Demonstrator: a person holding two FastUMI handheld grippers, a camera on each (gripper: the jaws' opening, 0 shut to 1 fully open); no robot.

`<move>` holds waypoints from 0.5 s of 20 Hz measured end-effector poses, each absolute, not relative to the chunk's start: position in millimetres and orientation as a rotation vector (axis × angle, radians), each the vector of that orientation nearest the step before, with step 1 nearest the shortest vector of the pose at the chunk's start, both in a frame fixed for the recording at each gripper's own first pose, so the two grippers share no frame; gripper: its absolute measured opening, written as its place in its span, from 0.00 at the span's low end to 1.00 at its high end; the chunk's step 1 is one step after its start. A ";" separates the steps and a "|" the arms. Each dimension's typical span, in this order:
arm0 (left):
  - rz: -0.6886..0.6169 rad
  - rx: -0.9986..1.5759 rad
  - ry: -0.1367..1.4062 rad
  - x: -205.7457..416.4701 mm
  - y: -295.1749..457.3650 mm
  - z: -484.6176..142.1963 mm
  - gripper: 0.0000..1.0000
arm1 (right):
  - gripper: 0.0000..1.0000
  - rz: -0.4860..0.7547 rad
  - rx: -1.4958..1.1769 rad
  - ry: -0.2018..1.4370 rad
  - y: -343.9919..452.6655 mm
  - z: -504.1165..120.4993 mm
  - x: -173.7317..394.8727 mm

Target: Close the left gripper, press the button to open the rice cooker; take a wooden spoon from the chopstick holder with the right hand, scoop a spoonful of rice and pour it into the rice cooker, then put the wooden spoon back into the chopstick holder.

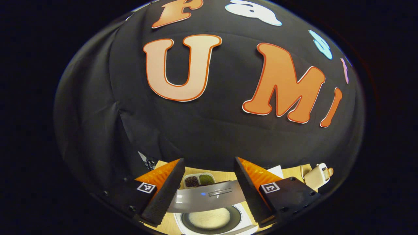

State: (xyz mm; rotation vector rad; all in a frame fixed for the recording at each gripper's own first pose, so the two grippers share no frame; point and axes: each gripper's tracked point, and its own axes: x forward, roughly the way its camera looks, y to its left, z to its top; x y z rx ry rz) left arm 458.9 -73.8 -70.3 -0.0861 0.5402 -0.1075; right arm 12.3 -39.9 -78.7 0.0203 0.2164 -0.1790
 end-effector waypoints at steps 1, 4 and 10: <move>-0.107 -0.096 0.542 451.3 -75.1 -71.4 1.00 | 0.95 -0.165 0.014 0.207 -37.8 -74.9 15.2; -0.125 -0.078 0.560 420.8 -82.8 -77.4 1.00 | 0.94 -0.122 -0.026 0.191 -35.5 -62.9 25.8; -0.128 -0.091 0.615 346.4 -101.2 -121.1 1.00 | 0.95 0.016 -0.022 0.178 -22.5 -51.4 36.9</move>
